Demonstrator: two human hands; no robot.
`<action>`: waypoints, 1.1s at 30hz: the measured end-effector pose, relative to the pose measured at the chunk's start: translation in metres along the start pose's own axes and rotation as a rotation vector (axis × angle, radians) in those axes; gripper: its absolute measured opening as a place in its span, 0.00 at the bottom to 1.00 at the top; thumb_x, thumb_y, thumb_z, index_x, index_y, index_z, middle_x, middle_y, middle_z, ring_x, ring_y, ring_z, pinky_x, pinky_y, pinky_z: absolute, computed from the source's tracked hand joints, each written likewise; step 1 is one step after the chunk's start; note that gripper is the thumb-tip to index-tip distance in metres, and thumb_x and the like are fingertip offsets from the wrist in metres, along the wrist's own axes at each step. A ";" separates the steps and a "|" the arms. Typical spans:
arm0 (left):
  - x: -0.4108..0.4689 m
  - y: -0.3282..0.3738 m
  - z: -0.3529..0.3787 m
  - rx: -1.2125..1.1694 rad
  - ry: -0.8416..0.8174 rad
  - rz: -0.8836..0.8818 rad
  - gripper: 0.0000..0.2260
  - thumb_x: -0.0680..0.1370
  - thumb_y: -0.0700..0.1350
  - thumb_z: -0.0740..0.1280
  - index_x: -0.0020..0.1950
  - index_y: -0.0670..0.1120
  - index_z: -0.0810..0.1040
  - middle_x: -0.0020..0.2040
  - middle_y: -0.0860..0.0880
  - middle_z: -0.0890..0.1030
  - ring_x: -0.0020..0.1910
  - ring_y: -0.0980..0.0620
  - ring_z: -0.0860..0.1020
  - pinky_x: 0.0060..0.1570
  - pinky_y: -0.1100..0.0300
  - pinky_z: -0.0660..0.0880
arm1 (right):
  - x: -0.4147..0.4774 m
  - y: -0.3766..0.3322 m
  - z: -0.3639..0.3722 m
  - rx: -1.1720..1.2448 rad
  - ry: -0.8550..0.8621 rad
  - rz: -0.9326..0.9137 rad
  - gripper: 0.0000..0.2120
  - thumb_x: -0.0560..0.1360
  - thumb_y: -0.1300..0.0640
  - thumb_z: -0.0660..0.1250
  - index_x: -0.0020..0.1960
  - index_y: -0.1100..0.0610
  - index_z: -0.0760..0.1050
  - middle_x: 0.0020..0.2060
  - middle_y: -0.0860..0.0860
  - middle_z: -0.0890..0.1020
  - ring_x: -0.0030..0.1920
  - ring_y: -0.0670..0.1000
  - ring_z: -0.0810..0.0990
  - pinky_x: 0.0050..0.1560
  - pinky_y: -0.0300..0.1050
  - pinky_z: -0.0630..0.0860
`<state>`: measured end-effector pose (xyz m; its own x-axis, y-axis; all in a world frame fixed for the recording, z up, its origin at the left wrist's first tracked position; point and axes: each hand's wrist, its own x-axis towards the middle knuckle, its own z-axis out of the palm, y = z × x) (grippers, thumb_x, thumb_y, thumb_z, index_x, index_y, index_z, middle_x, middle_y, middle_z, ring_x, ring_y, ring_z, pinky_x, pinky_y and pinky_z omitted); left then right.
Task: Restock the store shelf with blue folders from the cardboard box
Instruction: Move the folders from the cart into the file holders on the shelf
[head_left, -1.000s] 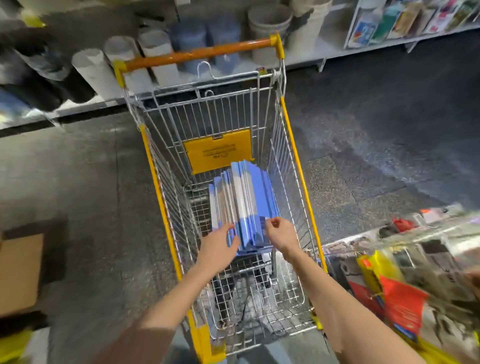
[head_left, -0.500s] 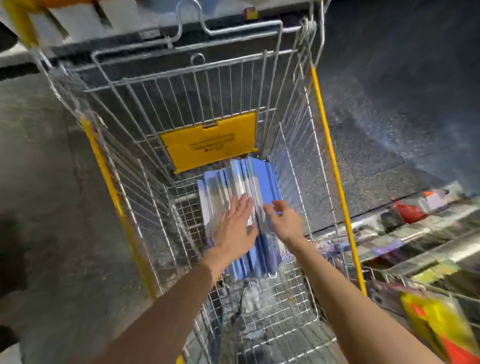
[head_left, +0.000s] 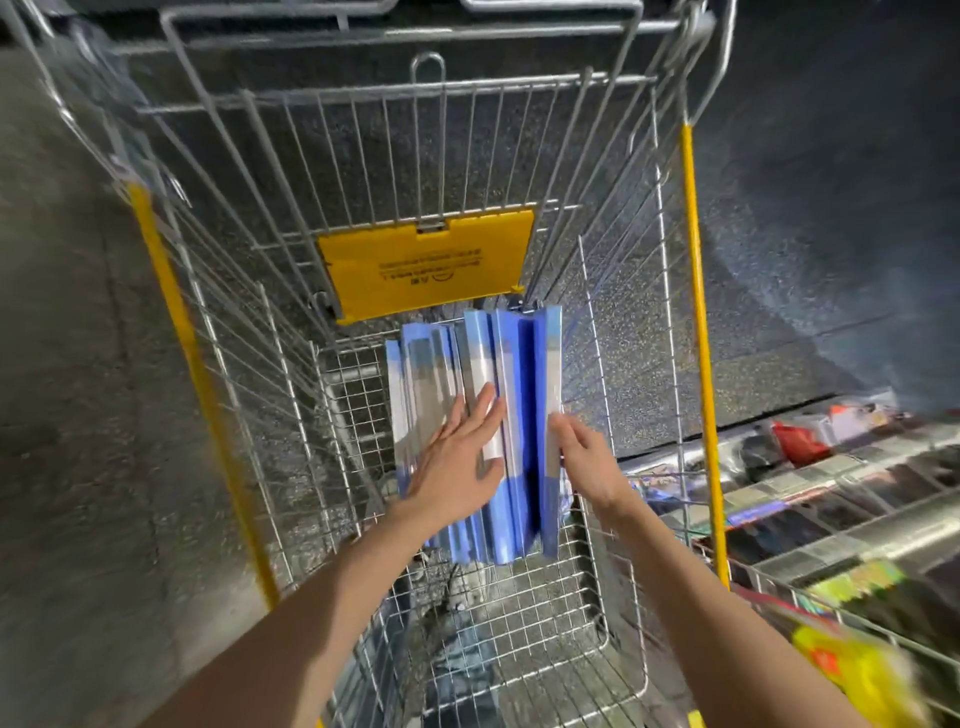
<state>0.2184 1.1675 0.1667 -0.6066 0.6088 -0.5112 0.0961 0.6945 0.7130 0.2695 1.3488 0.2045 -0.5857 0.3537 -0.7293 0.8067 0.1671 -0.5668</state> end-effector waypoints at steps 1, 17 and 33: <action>0.000 -0.001 0.001 -0.011 -0.002 -0.003 0.35 0.82 0.48 0.62 0.80 0.66 0.43 0.76 0.72 0.33 0.79 0.54 0.33 0.76 0.43 0.37 | -0.002 0.002 -0.004 0.031 -0.001 0.022 0.24 0.85 0.48 0.55 0.66 0.67 0.73 0.59 0.52 0.81 0.60 0.50 0.79 0.64 0.45 0.71; 0.004 0.008 0.008 0.035 -0.019 0.005 0.35 0.83 0.53 0.63 0.81 0.63 0.43 0.78 0.64 0.30 0.76 0.53 0.25 0.78 0.46 0.36 | -0.002 0.001 -0.009 0.036 -0.002 -0.006 0.23 0.85 0.47 0.56 0.73 0.59 0.70 0.69 0.52 0.75 0.67 0.50 0.73 0.72 0.49 0.67; 0.018 0.025 0.004 0.168 -0.078 0.101 0.33 0.82 0.58 0.63 0.82 0.61 0.49 0.76 0.48 0.21 0.71 0.50 0.17 0.77 0.45 0.32 | 0.040 -0.037 -0.014 -0.155 0.212 -0.106 0.31 0.76 0.35 0.66 0.68 0.58 0.75 0.61 0.55 0.82 0.59 0.53 0.81 0.60 0.47 0.76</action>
<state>0.2133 1.1975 0.1735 -0.5250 0.7020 -0.4813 0.2877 0.6786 0.6758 0.2174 1.3700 0.2014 -0.6514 0.5088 -0.5629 0.7535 0.3468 -0.5585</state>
